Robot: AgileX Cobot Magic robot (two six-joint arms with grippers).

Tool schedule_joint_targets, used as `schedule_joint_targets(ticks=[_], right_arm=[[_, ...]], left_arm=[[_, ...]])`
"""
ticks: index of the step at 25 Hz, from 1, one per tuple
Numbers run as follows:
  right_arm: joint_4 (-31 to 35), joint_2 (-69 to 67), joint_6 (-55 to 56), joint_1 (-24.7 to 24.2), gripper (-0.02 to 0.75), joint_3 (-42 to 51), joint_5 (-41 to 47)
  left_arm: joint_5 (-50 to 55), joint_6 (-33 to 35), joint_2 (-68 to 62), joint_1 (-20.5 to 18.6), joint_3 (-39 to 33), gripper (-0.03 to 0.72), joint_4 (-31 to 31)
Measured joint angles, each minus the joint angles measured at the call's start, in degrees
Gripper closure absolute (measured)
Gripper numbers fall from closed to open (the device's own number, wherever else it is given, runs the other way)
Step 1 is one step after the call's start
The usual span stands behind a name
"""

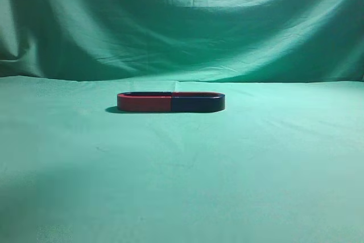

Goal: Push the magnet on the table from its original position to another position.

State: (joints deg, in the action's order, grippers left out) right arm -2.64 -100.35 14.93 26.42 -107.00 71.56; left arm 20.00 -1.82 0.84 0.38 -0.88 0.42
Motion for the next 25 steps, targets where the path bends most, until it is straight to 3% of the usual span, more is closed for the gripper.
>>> schedule_joint_targets(ticks=[8,14,25], right_arm=[[-0.20,17.17,0.62,0.00,0.738,9.15,0.55],[-2.19,32.19,0.75,0.00,0.738,25.11,-0.06],[-2.62,63.71,-1.58,0.00,0.738,50.14,-10.89]], left_arm=[[0.00,0.00,0.00,0.00,0.00,0.316,0.00],[0.00,0.00,0.00,0.00,0.00,0.316,0.00],[0.00,0.00,0.00,0.00,0.00,0.316,0.00]])
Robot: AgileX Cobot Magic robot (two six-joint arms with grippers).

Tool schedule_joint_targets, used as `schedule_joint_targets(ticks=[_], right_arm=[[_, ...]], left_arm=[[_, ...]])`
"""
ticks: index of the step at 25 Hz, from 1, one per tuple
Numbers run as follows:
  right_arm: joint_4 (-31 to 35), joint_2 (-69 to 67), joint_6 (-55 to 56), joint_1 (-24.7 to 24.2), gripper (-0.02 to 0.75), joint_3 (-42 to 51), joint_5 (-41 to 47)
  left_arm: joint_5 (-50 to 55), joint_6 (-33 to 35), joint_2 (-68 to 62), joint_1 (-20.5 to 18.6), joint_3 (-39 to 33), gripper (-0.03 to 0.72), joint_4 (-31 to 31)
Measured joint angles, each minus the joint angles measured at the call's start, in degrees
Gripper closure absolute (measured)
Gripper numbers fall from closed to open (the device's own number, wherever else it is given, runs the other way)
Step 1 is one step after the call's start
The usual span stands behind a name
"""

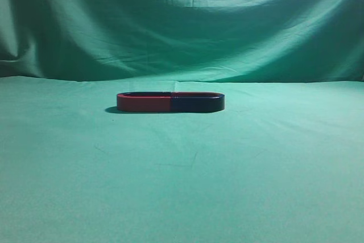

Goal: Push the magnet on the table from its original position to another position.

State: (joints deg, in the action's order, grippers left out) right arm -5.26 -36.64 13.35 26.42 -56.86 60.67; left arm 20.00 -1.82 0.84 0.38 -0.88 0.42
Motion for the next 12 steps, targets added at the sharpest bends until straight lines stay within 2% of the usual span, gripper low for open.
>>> schedule_joint_targets(ticks=[8,12], right_arm=[[0.64,16.38,-0.07,0.00,0.738,7.90,2.28],[0.26,21.74,-0.07,0.00,0.738,13.48,-1.29]], left_arm=[[0.00,0.00,0.00,0.00,0.00,0.316,0.00],[0.00,0.00,0.00,0.00,0.00,0.316,0.00]])
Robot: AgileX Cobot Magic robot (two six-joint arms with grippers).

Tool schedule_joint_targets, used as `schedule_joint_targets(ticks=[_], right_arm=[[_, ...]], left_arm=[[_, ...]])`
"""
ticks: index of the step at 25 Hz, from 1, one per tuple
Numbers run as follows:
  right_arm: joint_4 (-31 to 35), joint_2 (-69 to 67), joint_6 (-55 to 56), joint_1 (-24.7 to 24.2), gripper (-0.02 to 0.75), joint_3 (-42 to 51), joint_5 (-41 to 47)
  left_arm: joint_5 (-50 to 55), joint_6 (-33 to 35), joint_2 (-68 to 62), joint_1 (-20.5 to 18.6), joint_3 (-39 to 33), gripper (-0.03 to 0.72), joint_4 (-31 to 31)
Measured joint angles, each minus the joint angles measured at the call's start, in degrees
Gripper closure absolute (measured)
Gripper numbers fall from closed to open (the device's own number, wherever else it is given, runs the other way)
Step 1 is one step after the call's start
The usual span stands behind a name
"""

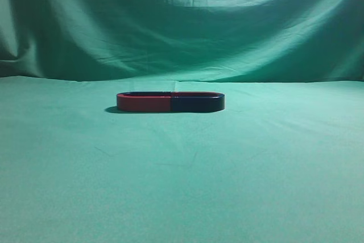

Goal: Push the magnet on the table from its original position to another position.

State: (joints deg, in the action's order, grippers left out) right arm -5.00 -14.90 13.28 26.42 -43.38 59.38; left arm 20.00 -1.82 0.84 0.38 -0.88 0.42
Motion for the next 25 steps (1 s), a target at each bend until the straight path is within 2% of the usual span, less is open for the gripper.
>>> schedule_joint_targets(ticks=[8,11,16,20,25], right_arm=[[-6.55,9.71,-0.20,-1.05,0.738,16.14,-15.65],[-7.59,12.62,-0.29,-5.25,0.738,22.77,-23.81],[-7.73,15.48,-0.29,-14.94,0.738,32.70,-34.77],[-7.37,15.61,-0.29,-20.66,0.738,38.50,-38.56],[-5.89,15.61,-0.18,-23.43,0.738,43.66,-39.78]], left_arm=[[0.00,0.00,0.00,0.00,0.00,0.316,0.00],[0.00,0.00,0.00,0.00,0.00,0.316,0.00],[0.00,0.00,0.00,0.00,0.00,0.316,0.00],[0.00,0.00,0.00,0.00,0.00,0.316,0.00],[0.00,0.00,0.00,0.00,0.00,0.316,0.00]])
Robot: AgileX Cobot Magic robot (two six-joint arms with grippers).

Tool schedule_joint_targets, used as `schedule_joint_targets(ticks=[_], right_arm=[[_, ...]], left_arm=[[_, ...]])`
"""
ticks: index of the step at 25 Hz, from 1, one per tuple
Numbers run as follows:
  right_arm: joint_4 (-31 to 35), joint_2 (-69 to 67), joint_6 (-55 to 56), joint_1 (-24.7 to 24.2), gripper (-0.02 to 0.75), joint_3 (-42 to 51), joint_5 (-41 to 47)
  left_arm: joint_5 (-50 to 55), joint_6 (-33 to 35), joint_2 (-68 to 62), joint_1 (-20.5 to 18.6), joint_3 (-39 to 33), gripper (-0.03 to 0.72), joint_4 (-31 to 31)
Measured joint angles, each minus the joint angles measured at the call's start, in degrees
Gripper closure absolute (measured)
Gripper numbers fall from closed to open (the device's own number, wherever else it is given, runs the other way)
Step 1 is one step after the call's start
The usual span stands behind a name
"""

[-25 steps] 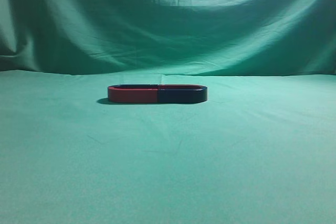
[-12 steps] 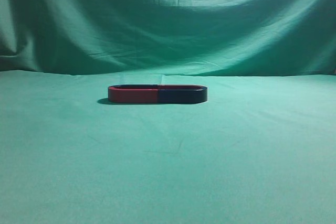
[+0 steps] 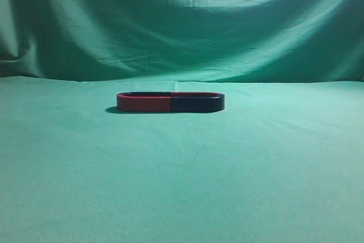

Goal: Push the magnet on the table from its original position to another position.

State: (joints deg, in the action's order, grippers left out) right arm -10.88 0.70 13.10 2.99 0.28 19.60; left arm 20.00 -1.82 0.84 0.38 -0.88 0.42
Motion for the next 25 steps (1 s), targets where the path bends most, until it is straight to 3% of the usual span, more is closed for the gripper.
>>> schedule_joint_targets(ticks=[25], right_arm=[[3.58,0.00,-2.65,-0.41,0.738,1.21,2.94]], left_arm=[[0.00,0.00,0.00,0.00,0.00,0.316,0.00]])
